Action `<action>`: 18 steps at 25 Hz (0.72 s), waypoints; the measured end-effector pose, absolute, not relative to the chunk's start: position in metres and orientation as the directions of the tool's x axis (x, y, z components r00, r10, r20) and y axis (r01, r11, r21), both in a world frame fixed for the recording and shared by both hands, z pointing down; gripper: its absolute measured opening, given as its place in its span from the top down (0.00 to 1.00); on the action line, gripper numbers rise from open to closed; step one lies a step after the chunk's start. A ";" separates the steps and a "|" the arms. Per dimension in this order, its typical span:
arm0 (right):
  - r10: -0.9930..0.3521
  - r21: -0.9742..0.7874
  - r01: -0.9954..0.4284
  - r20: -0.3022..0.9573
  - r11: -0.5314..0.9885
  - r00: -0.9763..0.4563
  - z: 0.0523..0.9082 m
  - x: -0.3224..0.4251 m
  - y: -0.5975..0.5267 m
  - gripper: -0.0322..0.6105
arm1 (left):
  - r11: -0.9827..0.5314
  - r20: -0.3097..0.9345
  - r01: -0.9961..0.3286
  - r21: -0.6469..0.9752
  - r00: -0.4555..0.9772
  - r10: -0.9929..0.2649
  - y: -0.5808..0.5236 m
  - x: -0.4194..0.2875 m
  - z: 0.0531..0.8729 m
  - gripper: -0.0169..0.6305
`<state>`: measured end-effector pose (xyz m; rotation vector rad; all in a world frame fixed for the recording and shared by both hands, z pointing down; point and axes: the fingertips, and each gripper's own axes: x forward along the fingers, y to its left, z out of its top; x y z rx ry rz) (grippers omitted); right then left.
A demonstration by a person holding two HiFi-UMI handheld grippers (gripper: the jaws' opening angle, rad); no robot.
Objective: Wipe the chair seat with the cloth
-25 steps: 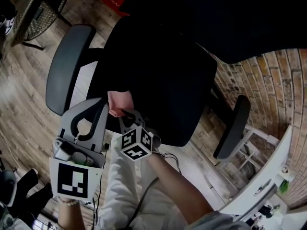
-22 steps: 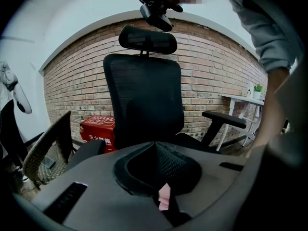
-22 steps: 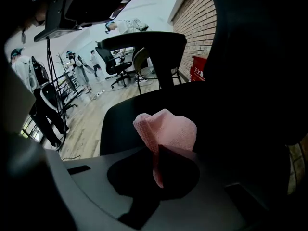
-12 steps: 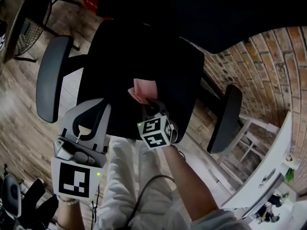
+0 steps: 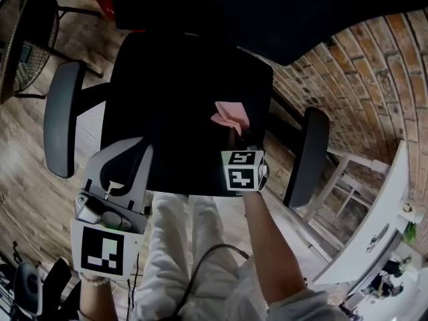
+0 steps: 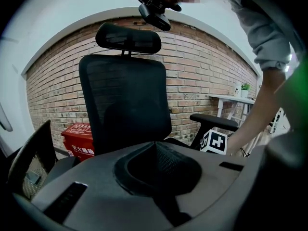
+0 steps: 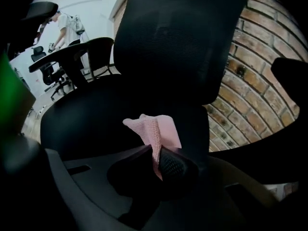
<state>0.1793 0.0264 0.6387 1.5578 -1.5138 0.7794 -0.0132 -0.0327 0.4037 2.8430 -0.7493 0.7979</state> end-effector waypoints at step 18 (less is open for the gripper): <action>-0.434 0.038 -0.980 0.899 0.195 -0.052 0.645 0.104 0.073 0.86 | -0.844 0.518 -0.535 -0.038 0.712 -0.475 -0.030 -0.035 0.402 0.95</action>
